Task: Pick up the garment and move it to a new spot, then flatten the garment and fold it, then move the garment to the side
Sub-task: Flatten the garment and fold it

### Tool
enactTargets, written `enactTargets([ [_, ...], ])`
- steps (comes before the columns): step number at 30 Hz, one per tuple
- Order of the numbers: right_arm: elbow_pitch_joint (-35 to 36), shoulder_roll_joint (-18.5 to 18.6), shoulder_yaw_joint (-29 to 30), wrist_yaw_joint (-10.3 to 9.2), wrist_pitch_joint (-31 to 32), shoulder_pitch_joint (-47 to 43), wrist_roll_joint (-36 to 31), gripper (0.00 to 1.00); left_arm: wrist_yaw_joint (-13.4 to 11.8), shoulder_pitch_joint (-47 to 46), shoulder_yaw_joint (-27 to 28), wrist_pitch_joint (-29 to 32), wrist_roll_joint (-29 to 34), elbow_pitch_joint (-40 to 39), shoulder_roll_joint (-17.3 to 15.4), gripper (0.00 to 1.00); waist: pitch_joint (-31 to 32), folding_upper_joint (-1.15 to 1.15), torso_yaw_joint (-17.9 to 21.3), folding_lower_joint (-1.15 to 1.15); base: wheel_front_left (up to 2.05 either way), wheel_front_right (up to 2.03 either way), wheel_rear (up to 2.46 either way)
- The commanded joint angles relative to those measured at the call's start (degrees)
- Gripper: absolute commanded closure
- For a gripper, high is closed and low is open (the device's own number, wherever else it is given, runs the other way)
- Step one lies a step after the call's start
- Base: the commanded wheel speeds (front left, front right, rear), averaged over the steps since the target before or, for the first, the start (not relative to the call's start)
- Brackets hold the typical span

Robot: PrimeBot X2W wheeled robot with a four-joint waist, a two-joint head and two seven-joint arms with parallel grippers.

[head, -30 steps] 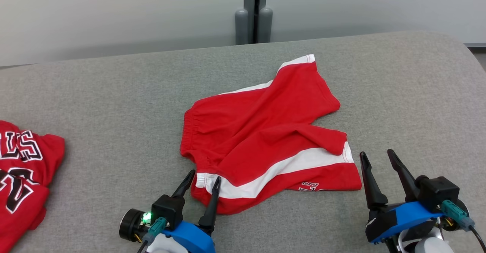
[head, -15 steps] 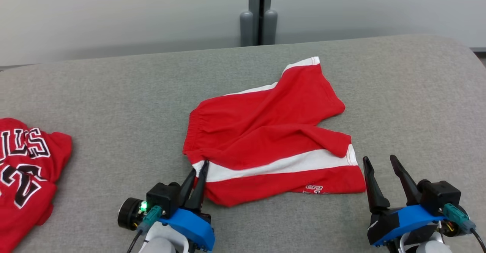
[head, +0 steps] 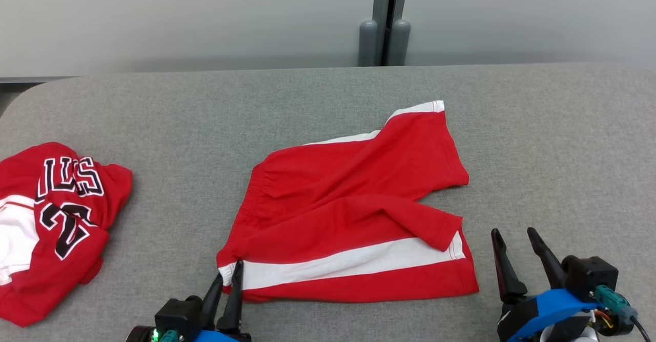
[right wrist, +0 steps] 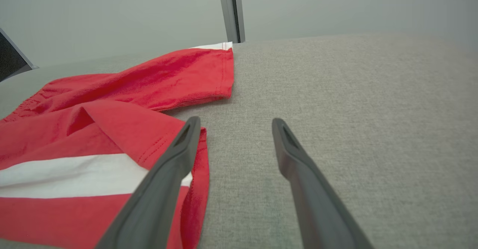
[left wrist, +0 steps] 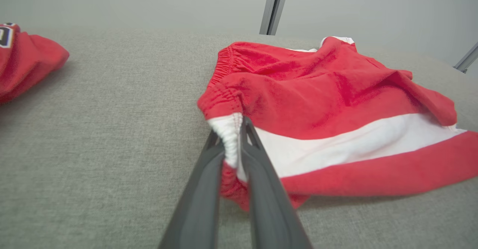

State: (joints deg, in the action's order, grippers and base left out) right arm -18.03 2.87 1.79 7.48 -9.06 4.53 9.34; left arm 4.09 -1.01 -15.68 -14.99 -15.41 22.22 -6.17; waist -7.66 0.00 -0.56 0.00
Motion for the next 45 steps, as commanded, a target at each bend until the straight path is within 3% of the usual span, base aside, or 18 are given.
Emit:
enactTargets([
  [1, -0.3, 0.0, -0.2, 0.03, 0.0, -0.5, 0.2, 0.0, -0.2, 0.3, 0.3, -0.3, 0.0, -0.7, -0.1, 0.0, 0.2, 0.0, -0.1, 0.0, 0.0, 0.0, 0.0],
  [11, -1.2, 0.5, -2.3, 0.03, 0.1, -0.9, -0.4, 0.0, -2.0, 1.2, 4.7, -0.3, 1.5, -7.9, 0.4, 0.0, 1.8, 0.0, 0.2, 0.0, 0.0, 0.0, 0.0],
  [21, -3.7, 2.9, -8.7, 0.03, 1.7, -0.7, -0.6, 0.0, -2.4, 0.6, 9.0, -0.3, 3.4, -10.2, 1.0, 0.0, 2.9, 0.0, 0.9, 0.0, 0.0, 0.0, 0.0],
  [35, -14.9, 6.5, -15.1, 0.02, 0.6, 7.6, 1.7, 0.0, -1.2, -1.1, 10.7, -0.3, 5.4, -10.2, 2.2, 0.0, 1.2, 0.0, -2.4, 0.0, 0.0, 0.0, 0.0],
  [45, -22.2, 6.9, -17.8, 0.02, -1.8, 11.5, 3.5, 0.0, -0.6, -1.7, 11.2, -0.2, 5.9, -10.2, 2.8, 0.0, 0.0, 0.0, -4.4, 0.0, 0.0, 0.0, 0.0],
])
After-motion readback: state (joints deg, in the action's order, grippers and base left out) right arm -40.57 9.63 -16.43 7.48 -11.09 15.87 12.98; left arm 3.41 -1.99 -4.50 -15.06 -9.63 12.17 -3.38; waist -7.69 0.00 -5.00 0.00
